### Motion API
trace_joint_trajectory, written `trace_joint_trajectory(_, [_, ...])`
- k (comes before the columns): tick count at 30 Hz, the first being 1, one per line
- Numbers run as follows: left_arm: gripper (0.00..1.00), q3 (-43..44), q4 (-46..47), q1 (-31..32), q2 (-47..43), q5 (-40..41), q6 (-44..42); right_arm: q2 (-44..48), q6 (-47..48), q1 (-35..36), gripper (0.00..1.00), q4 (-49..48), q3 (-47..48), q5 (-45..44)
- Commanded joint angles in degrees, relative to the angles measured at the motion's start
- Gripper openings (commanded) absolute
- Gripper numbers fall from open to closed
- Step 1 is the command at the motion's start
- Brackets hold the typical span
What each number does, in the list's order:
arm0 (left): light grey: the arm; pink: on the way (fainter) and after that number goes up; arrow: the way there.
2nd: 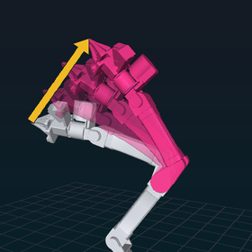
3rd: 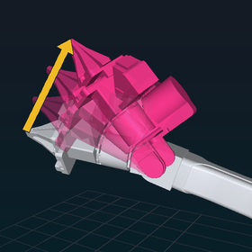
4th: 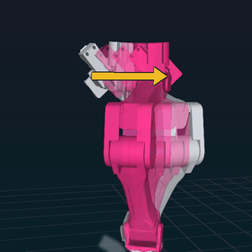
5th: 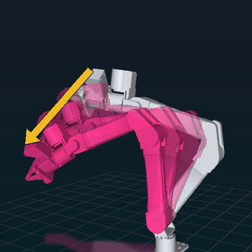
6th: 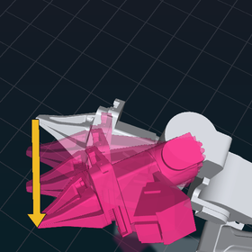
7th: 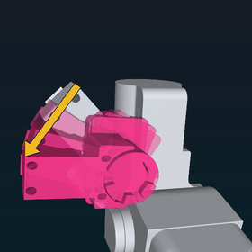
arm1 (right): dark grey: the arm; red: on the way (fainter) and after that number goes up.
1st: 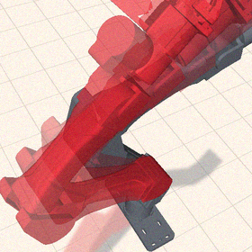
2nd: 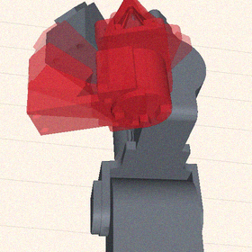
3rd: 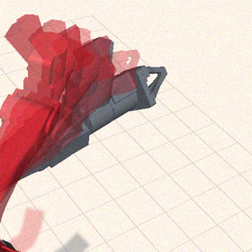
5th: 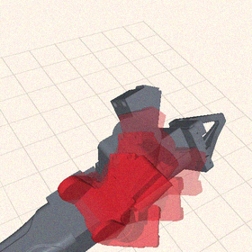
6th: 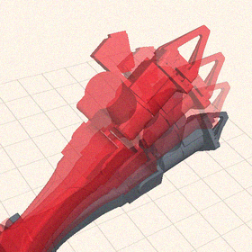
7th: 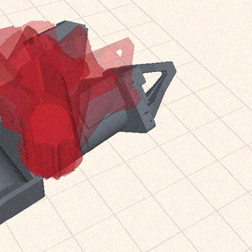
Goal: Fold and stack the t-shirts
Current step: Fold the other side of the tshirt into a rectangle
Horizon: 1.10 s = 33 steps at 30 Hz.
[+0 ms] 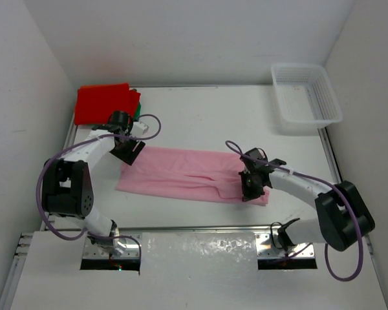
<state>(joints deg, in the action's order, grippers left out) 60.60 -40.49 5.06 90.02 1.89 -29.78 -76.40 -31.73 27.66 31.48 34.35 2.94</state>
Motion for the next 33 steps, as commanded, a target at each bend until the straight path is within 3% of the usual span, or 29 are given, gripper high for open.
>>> trace_joint_trajectory(1, [0.64,0.31,1.82,-0.40,-0.72,1.10,0.34,-1.64,-0.80,0.73,0.00,-2.39,2.39,-1.18])
trace_joint_trajectory(19, [0.64,0.31,2.17,-0.40,0.77,2.07,0.07,-17.02,7.11,0.20,0.00,-0.55,19.17,-6.89])
trace_joint_trajectory(27, [0.64,4.51,1.21,-0.14,0.60,-0.30,-0.36,-26.50,11.42,-4.71,0.00,-0.55,28.92,-5.85])
trace_joint_trajectory(31, [0.64,8.73,-0.55,3.54,-1.24,-4.34,-1.94,-28.18,12.91,-8.67,0.00,-0.64,32.79,-3.47])
trace_joint_trajectory(33, [0.62,11.28,-1.52,8.72,-2.74,-7.23,-4.22,-28.54,13.44,-11.04,0.00,0.68,36.55,-2.86])
